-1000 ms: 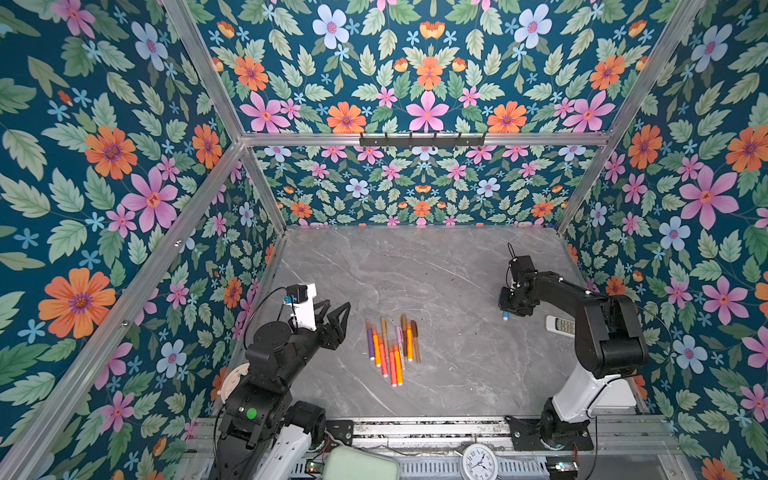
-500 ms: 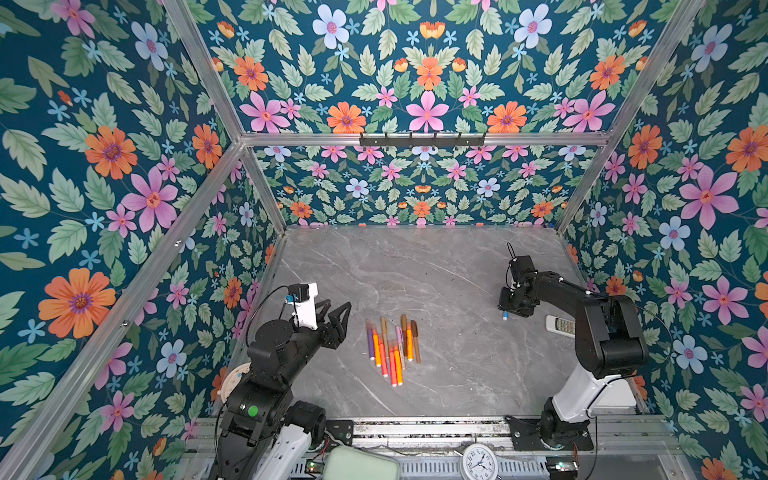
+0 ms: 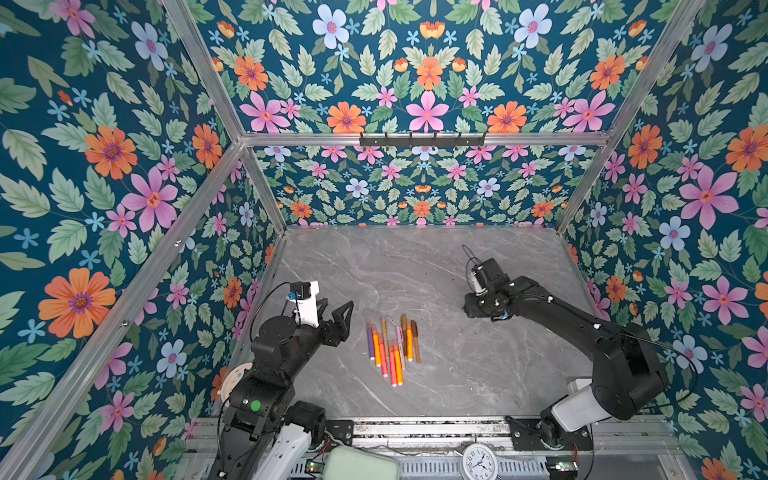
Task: Open the pen caps
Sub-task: 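Move the right gripper back over the marker bundle toward the orange highlighter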
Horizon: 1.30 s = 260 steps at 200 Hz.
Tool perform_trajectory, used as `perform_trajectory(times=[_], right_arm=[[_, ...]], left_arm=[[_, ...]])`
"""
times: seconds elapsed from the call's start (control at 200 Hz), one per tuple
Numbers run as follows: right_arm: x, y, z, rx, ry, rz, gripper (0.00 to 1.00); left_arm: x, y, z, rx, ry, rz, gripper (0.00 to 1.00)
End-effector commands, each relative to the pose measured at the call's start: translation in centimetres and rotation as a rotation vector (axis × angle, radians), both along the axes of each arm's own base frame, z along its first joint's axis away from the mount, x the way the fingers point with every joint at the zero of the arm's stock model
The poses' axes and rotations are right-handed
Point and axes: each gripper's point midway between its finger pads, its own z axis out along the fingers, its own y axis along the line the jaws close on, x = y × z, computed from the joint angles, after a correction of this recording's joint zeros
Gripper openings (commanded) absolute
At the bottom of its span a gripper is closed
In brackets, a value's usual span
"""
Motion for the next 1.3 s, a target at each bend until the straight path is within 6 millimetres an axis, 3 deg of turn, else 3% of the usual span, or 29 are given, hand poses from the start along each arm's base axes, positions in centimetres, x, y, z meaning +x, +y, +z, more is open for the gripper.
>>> perform_trajectory(times=[0.0,0.12,0.255,0.3,0.6,0.79,1.155,1.295], right_arm=[[-3.0,3.5,-1.1,0.004,0.047,0.054,0.53],[-5.1,7.6,-1.8,0.013,0.056,0.127,0.52],[-6.2,10.2,-1.5,0.013,0.048,0.177,0.48],[-6.5,10.8,-2.8,-0.012,0.075,0.187,0.47],[-7.5,13.3,-5.1,-0.032,0.119,0.223,0.4],[-8.0,15.4,-4.8,-0.007,0.115,0.246,0.24],[-8.1,16.5,-6.3,-0.011,0.153,0.245,0.25],[-8.2,17.0,-6.3,0.003,0.157,0.254,0.27]], left_arm=[[0.4,0.9,0.0,0.008,0.006,0.059,1.0],[0.5,0.8,-0.3,0.011,0.014,0.053,1.0],[1.0,1.8,-0.7,0.025,0.025,0.115,1.0],[1.1,1.9,-0.9,0.029,0.032,0.124,1.0],[1.4,2.1,-1.3,0.035,0.051,0.142,0.99],[1.5,1.8,-1.4,0.033,0.056,0.126,0.94],[1.4,1.6,-1.4,0.03,0.054,0.116,0.91],[1.5,1.4,-1.6,0.033,0.064,0.109,0.85]])
